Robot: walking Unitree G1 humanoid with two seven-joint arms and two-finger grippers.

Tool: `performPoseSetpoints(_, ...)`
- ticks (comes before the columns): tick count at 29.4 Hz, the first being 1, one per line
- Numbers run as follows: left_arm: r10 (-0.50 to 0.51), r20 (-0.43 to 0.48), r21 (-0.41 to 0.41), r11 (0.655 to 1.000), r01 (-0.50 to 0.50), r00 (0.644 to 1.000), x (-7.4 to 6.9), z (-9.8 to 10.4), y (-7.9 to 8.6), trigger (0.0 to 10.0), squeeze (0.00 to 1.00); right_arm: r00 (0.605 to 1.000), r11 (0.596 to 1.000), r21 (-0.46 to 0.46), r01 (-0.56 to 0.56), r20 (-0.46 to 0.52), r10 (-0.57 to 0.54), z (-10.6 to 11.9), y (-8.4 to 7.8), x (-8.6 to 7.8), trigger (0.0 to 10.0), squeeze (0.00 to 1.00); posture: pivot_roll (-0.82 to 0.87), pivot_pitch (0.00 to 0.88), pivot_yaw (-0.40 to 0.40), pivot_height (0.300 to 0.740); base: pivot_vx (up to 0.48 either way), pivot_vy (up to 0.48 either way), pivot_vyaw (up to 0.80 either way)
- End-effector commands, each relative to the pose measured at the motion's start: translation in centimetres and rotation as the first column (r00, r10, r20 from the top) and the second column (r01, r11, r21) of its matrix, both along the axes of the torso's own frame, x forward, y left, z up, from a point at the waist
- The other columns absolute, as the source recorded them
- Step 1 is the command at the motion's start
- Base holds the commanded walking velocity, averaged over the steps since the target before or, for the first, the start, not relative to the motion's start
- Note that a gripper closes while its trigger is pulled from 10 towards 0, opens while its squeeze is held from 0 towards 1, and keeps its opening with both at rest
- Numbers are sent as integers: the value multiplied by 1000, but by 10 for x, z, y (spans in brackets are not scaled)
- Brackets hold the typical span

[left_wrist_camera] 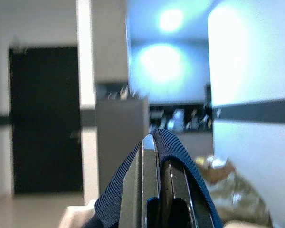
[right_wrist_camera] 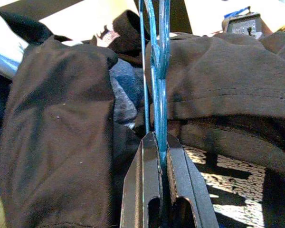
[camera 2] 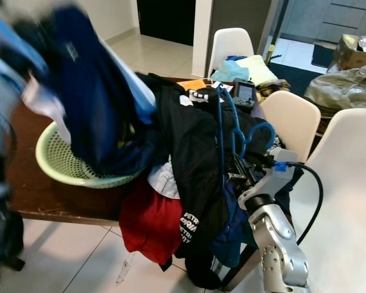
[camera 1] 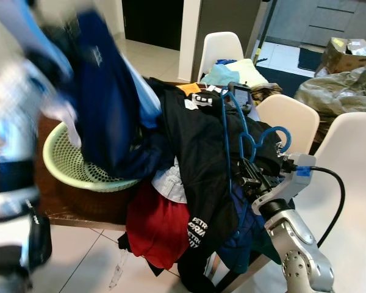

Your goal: Hang hanger

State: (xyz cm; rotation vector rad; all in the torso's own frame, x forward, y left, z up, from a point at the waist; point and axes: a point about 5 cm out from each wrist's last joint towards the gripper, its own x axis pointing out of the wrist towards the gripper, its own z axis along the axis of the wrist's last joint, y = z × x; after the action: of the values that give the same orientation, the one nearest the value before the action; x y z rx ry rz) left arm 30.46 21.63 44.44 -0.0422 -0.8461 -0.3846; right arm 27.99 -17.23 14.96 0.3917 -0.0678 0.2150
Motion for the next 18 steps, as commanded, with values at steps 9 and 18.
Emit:
performPoseSetpoints(9,-27,253,-193,978,78,967,-41,71,33,0,0,1000,1000,24,2,-22,-2,-7,2,1,10000,0,50,28,-35,740,0,0,0)
performPoseSetpoints(18,33,162,-256,967,9,986,-27,55,46,0,0,1000,1000,29,1,-22,0,-7,2,1,10000,0,51,35,-41,740,0,0,0)
